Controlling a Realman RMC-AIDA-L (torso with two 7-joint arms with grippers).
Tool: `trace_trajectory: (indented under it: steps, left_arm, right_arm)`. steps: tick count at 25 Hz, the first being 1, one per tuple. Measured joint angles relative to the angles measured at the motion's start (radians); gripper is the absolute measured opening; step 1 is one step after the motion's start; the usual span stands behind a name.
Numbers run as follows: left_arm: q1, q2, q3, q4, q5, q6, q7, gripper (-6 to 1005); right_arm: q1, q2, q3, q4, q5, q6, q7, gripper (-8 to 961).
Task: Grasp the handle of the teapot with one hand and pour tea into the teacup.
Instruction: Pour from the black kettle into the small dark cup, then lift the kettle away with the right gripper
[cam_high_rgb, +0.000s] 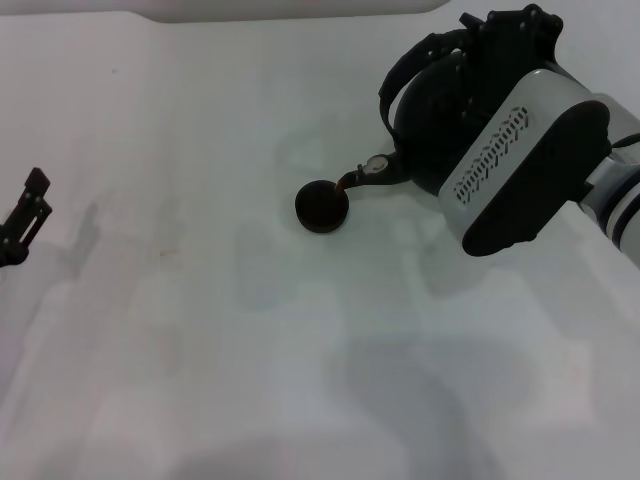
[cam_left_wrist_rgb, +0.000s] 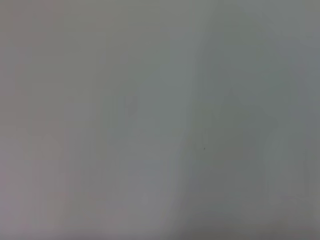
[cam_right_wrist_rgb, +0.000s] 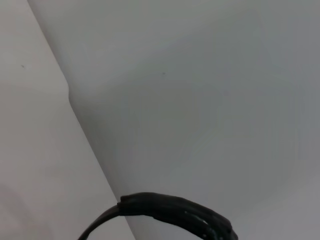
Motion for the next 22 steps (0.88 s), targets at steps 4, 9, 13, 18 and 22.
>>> trace_trajectory:
  steps: [4, 9, 13, 18, 22]
  left_arm:
    - [-0.004, 0.0, 0.0, 0.0, 0.0, 0.001, 0.0, 771]
    - [-0.006, 0.0, 0.0, 0.0, 0.0, 0.003, 0.0, 771]
    - [-0.008, 0.0, 0.0, 0.0, 0.0, 0.012, 0.0, 771]
    - [-0.008, 0.0, 0.0, 0.0, 0.0, 0.014, 0.0, 771]
    - [-0.008, 0.0, 0.0, 0.0, 0.0, 0.014, 0.0, 772]
  right_arm:
    - [0.0, 0.0, 0.0, 0.0, 0.0, 0.0, 0.002, 107]
    - [0.0, 0.0, 0.001, -0.001, 0.005, 0.001, 0.005, 108]
    - [0.001, -0.003, 0.01, -0.001, 0.009, 0.026, 0.047, 109]
    - [-0.02, -0.005, 0.059, -0.002, 0.012, 0.121, 0.106, 109]
    - [-0.047, -0.006, 0.122, 0.003, 0.012, 0.225, 0.172, 110]
